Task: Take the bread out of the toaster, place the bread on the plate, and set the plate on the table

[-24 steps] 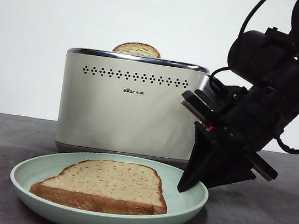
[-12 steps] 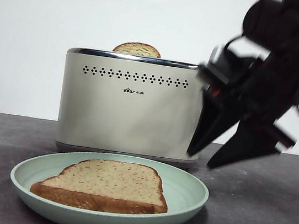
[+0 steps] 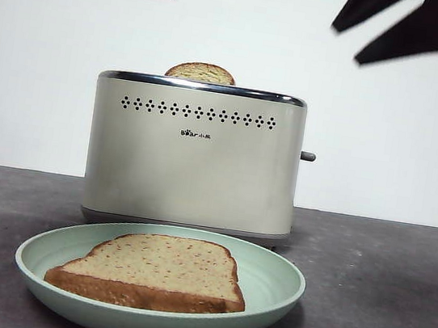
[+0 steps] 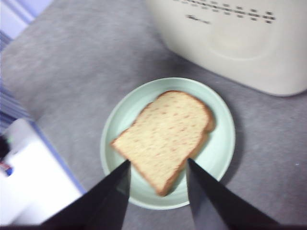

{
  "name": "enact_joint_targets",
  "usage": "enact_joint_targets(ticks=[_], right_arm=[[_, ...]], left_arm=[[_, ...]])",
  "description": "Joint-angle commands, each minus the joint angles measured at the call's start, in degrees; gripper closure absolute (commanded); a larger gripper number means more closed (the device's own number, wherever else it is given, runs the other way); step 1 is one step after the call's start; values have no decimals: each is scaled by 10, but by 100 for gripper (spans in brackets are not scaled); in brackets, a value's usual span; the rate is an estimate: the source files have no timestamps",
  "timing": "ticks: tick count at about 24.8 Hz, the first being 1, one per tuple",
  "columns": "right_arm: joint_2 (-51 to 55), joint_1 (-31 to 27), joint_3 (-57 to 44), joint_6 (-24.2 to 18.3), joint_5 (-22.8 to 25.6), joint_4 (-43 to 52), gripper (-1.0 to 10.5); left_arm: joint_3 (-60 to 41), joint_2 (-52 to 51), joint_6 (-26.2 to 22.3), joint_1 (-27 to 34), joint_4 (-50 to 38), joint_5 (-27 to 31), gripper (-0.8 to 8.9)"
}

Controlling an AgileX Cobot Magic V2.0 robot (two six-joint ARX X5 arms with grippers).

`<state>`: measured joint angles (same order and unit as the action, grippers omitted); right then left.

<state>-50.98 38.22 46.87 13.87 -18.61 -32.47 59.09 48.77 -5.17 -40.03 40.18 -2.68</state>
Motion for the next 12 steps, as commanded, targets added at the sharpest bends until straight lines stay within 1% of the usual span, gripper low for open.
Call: enact_joint_targets(ticks=[1,3,6,12], right_arm=[[14,22,5,-3,0,-13,812],[24,32,5,-4,0,-22,846],[28,42,5,-4,0,-28,936],[28,48,5,-4,1,-26,943]], left_arm=[[14,3,3,-5,7,3,651],[14,3,4,-5,17,2,708],[14,3,4,-5,31,-3,803],[14,3,4,-5,52,-3,810]])
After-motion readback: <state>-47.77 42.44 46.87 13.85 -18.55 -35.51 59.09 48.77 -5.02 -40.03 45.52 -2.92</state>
